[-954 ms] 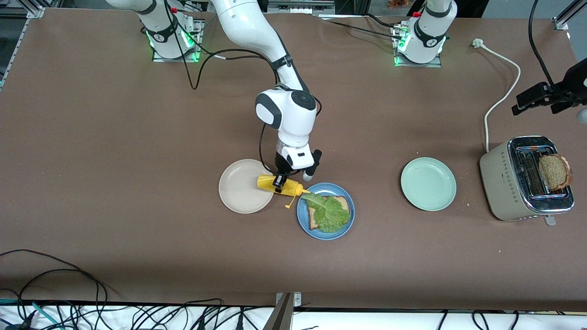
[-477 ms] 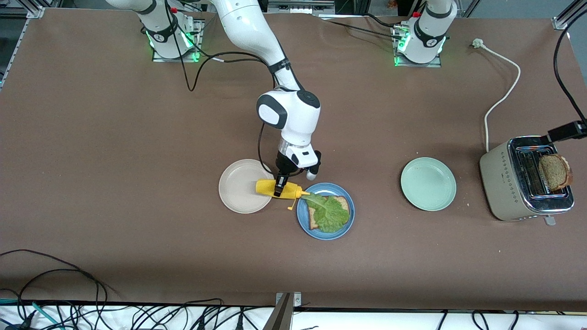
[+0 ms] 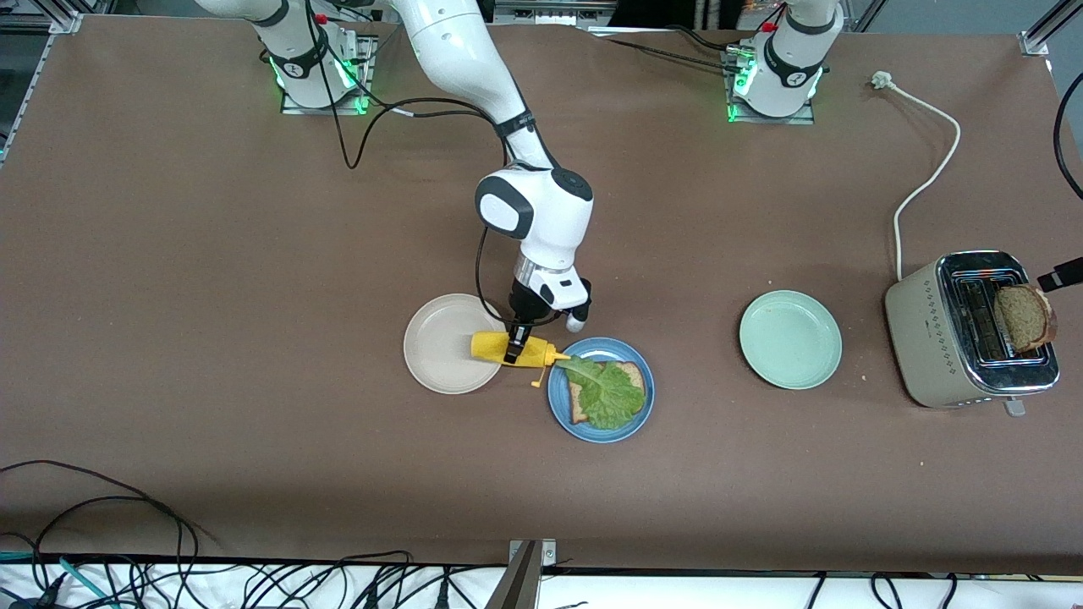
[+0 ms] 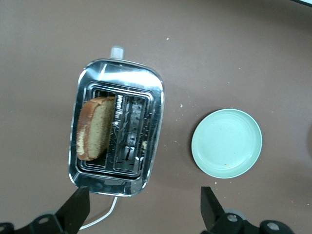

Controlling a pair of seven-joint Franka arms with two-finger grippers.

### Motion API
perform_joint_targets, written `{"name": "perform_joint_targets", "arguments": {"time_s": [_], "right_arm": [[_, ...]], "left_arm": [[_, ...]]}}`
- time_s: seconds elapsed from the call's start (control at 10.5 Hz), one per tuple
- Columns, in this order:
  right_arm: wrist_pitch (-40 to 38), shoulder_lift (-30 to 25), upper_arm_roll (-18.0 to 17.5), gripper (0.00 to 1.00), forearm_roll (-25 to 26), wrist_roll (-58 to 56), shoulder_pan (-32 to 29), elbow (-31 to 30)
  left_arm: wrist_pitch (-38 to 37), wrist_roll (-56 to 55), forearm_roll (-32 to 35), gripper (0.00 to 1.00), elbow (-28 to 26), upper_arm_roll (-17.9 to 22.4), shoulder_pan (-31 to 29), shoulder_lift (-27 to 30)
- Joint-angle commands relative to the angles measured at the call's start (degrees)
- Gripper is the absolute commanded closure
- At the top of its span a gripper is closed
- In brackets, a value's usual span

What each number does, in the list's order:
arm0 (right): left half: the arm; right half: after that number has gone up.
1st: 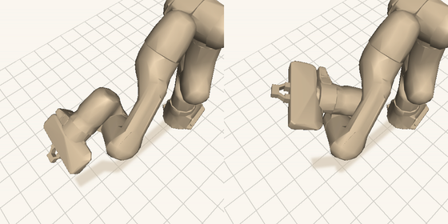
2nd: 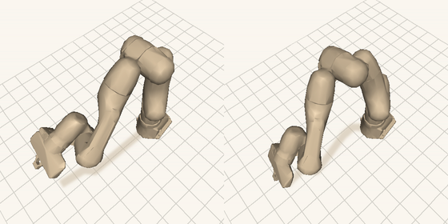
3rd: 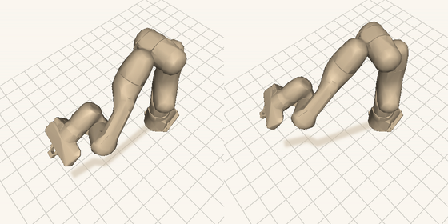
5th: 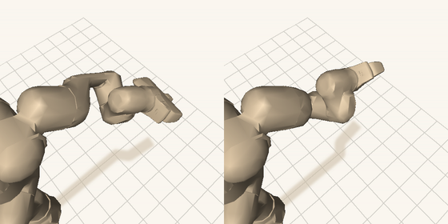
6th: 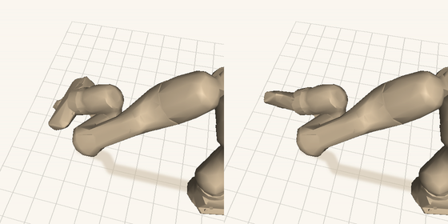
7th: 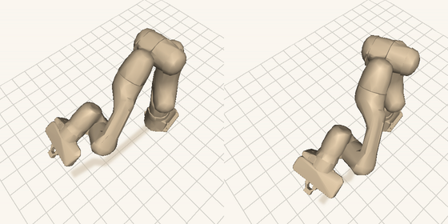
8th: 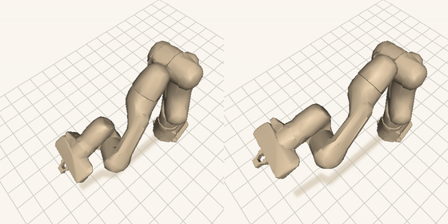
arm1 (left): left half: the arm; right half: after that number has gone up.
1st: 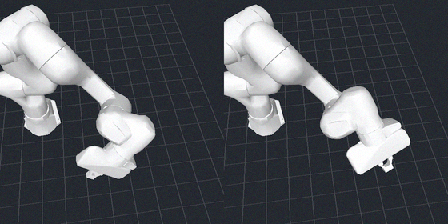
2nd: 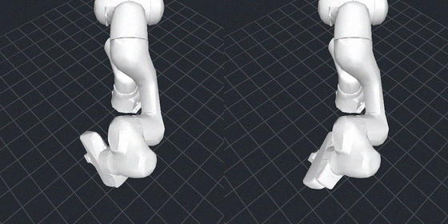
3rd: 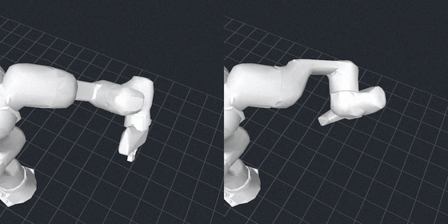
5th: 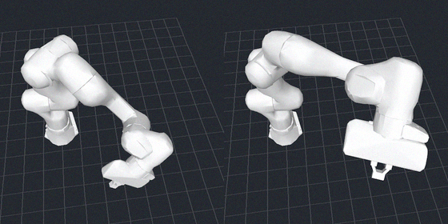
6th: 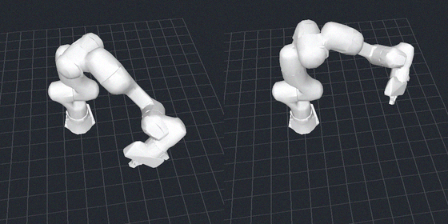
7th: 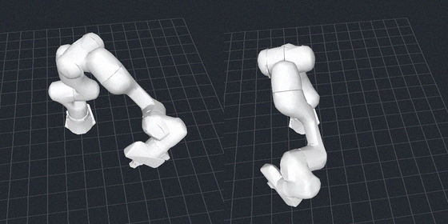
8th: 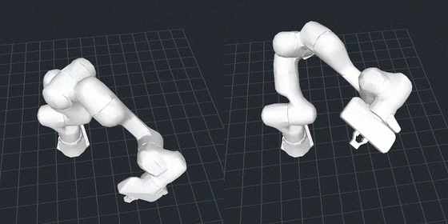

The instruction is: Make sandwich in blue plate with both arms

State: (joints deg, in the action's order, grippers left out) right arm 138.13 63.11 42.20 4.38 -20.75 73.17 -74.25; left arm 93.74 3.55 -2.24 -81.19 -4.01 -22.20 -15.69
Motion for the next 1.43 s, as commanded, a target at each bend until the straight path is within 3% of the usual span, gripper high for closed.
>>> {"name": "perform_joint_targets", "arguments": {"time_s": [0.0, 0.29, 0.57, 0.67, 1.05, 1.34], "right_arm": [[-0.50, 1.49, 0.52, 1.00, 3.71, 3.96, 0.39, 1.65], [-1.11, 0.79, 0.69, 1.00, 3.62, 3.26, 0.39, 1.73], [-9.79, -2.19, 1.14, 1.00, 2.31, 2.38, 0.39, 3.22], [-12.34, -3.77, 1.05, 1.00, 0.74, 2.29, 0.39, 3.32], [-22.97, -13.51, 1.57, 1.00, -7.79, -7.70, -0.57, 2.97], [-30.18, -22.13, 1.75, 1.00, -17.87, -19.12, -7.05, 2.09]], "left_arm": [[-0.14, 1.20, -0.57, 0.00, 2.00, -0.56, -0.82, -0.92], [0.21, 4.86, -0.57, 0.00, 1.92, -0.56, -1.44, -2.23], [0.83, 9.10, -0.14, 0.00, 1.92, -0.47, -1.44, -3.72], [0.74, 9.55, 0.13, 0.00, 2.00, -0.38, -1.44, -6.60], [4.16, 13.50, 2.22, 0.00, 2.01, -0.12, -4.52, -9.34], [7.34, 13.42, 6.89, 0.00, 1.65, -0.12, -5.04, -12.69]]}}
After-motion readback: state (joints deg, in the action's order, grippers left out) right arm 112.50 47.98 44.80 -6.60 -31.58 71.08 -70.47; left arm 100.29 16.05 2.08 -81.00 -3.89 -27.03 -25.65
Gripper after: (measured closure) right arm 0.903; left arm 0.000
